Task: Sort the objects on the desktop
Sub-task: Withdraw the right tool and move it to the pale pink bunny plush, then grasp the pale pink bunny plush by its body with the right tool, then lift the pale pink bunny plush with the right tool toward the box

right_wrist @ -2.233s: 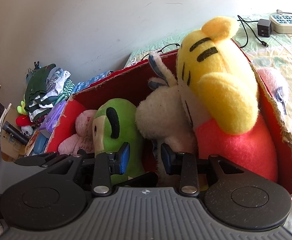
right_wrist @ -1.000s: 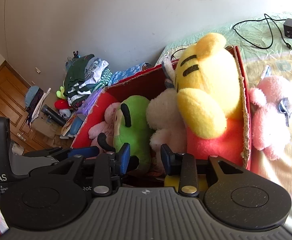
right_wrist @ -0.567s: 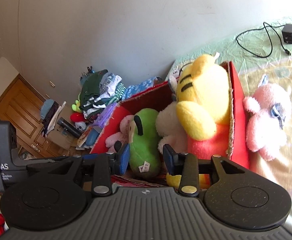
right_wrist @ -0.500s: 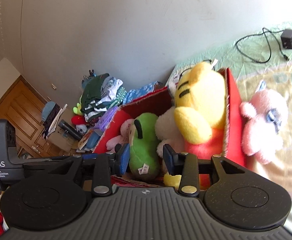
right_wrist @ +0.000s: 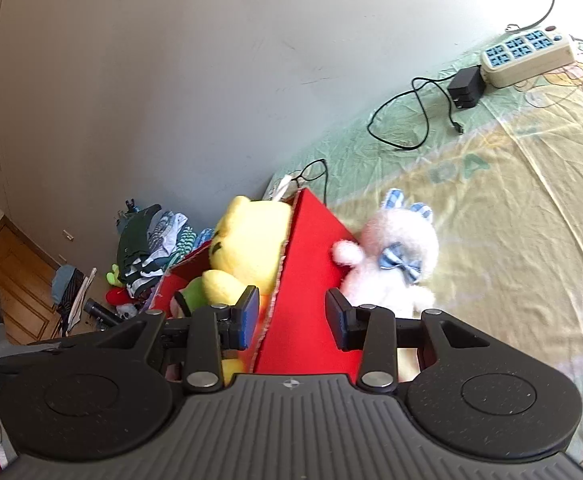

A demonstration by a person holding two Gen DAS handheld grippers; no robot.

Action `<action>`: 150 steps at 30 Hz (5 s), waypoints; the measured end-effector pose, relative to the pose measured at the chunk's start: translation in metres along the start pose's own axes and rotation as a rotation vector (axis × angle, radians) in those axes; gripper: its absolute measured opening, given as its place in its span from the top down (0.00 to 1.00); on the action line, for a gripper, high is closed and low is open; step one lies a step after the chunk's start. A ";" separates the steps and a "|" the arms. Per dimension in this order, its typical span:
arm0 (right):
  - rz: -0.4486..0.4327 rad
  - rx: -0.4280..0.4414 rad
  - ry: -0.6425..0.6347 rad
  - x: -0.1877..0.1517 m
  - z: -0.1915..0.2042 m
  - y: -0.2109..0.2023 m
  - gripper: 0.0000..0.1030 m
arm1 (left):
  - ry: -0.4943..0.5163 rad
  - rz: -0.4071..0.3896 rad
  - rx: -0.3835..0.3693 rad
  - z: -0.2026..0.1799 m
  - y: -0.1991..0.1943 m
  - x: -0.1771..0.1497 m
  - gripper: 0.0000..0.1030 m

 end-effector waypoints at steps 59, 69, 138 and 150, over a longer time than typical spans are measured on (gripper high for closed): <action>-0.114 -0.233 0.123 0.032 -0.137 -0.022 0.51 | 0.116 0.017 -0.023 -0.121 0.133 0.029 0.17; -0.085 -0.120 0.209 0.033 -0.152 -0.011 0.51 | 0.066 0.090 0.190 -0.116 0.184 0.022 0.37; 0.157 0.029 0.206 -0.016 -0.142 -0.022 0.50 | 0.165 0.219 -0.217 -0.142 0.158 -0.055 0.23; 0.169 0.036 0.226 -0.028 -0.125 -0.049 0.56 | 0.217 0.249 -0.235 -0.150 0.129 -0.060 0.32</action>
Point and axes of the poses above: each gripper's, at about its wrist camera, not at the fingertips, and y roughly the way its jaws point, z to its left, x to its top, the point moved 1 cm from there along y, roughly the way its jaws point, and after that the axes turned 3 degrees about x, right-handed, at the moved point
